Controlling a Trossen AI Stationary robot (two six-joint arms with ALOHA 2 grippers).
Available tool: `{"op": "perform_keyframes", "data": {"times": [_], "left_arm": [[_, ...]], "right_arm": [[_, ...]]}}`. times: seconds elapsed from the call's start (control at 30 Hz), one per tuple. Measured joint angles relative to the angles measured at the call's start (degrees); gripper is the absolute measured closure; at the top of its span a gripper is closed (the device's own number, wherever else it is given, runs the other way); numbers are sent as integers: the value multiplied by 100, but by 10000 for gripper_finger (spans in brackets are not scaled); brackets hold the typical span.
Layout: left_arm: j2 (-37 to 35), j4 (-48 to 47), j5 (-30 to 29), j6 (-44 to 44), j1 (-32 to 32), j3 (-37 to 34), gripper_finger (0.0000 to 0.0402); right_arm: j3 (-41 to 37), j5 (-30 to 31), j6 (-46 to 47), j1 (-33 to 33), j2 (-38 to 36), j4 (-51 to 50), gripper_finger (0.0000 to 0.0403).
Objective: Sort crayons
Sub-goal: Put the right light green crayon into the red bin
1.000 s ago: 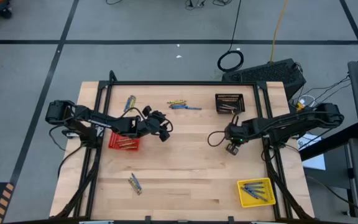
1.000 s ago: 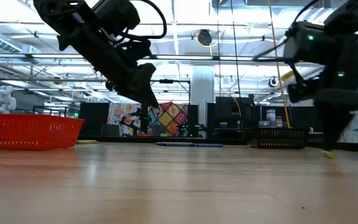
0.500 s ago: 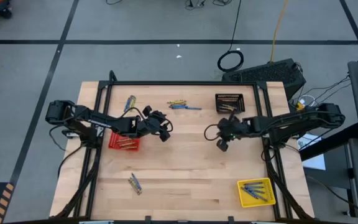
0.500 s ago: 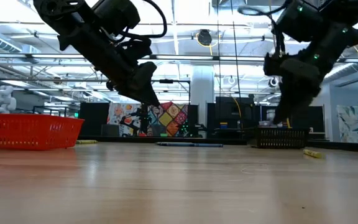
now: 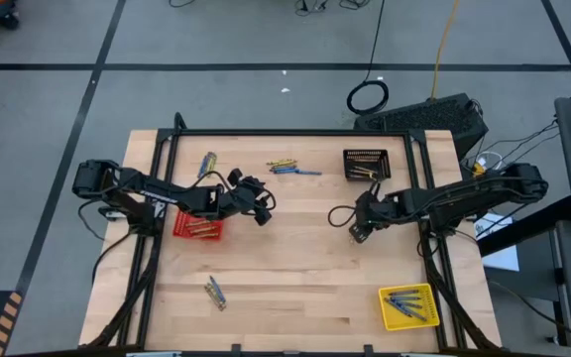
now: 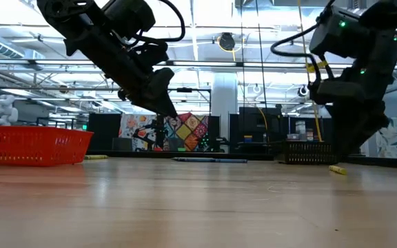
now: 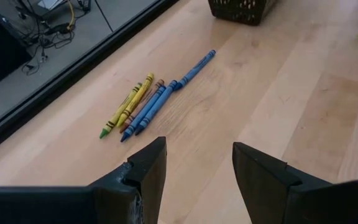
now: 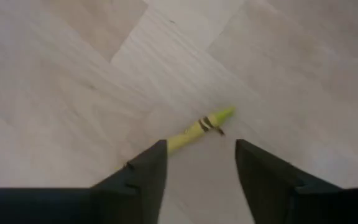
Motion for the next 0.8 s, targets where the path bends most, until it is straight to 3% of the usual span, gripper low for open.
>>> {"op": "perform_keyframes", "data": {"times": [0.13,0.33,0.53,0.8], "left_arm": [[0,76,1,1,1,0,214],[-2,150,0,22,2,0,214],[-2,150,0,39,13,0,214],[-2,248,0,48,13,0,214]], "right_arm": [[-44,19,437,0,310,249,189],[-41,176,496,2,779,533,193],[-37,219,265,2,1019,829,242],[-45,218,-103,-2,1036,1026,356]]}}
